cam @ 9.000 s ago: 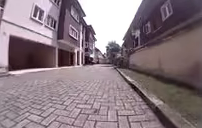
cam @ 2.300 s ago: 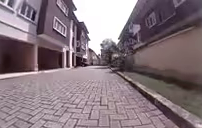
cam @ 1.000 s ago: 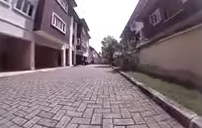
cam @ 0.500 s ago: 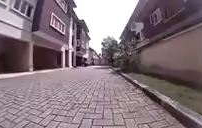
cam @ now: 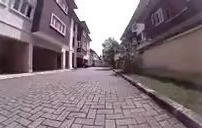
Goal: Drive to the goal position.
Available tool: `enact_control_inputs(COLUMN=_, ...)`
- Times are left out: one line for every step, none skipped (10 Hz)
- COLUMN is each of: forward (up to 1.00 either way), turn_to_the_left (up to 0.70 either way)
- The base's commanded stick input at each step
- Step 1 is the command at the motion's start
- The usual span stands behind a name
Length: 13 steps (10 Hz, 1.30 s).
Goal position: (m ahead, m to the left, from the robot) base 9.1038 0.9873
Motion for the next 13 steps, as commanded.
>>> enact_control_inputs(forward=0.50, turn_to_the_left=0.00)
enact_control_inputs(forward=0.50, turn_to_the_left=0.00)
enact_control_inputs(forward=0.50, turn_to_the_left=0.00)
enact_control_inputs(forward=0.50, turn_to_the_left=0.00)
enact_control_inputs(forward=0.50, turn_to_the_left=0.00)
enact_control_inputs(forward=0.50, turn_to_the_left=0.00)
enact_control_inputs(forward=0.50, turn_to_the_left=0.00)
enact_control_inputs(forward=0.50, turn_to_the_left=0.00)
enact_control_inputs(forward=0.50, turn_to_the_left=0.00)
enact_control_inputs(forward=0.50, turn_to_the_left=0.00)
enact_control_inputs(forward=0.50, turn_to_the_left=0.00)
enact_control_inputs(forward=0.50, turn_to_the_left=0.00)
enact_control_inputs(forward=0.50, turn_to_the_left=0.00)
